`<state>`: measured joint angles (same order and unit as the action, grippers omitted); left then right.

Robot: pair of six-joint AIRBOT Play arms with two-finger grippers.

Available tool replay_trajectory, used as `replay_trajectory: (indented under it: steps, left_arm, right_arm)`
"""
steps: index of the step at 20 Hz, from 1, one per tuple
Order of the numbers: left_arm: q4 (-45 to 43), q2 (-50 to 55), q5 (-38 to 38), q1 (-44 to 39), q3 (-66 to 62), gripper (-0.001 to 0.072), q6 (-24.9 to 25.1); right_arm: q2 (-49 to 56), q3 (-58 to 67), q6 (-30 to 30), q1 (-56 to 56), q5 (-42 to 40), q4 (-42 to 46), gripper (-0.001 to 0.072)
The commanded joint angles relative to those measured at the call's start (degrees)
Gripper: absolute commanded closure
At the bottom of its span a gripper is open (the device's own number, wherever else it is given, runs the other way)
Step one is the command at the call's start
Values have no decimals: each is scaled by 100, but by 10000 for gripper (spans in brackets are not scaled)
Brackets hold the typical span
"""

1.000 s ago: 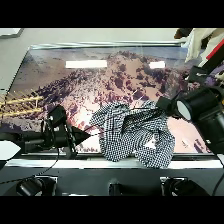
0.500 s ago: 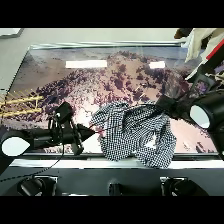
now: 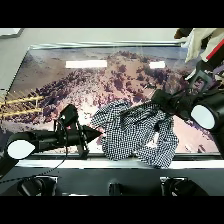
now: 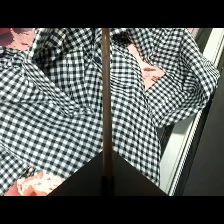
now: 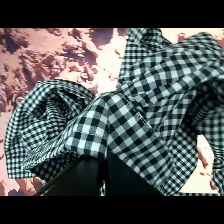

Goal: Fold the clothes and pants, and hang the long-sleeved shirts on hangers.

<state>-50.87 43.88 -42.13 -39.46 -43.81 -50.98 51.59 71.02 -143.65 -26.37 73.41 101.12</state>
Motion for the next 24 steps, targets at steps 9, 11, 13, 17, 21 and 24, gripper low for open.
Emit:
replay_trajectory:
  steps: [9,11,13,17,21,24]
  left_arm:
    - [570,310,662,-26,-4,690,173]
    - [597,334,658,-28,-4,691,173]
    - [691,387,667,-28,-7,691,175]
    - [782,498,667,-146,-7,691,321]
    - [1139,599,887,-297,-7,691,457]
    - [1193,616,1226,-313,-7,691,457]
  right_arm:
    - [-24,284,428,-7,138,-188,685]
    - [-98,284,505,-7,111,-170,685]
    - [-179,284,535,-7,96,-151,685]
    - [-223,284,645,-7,85,-151,685]
    - [-225,284,654,-7,-118,-197,685]
    - [-223,282,750,-7,-76,-236,685]
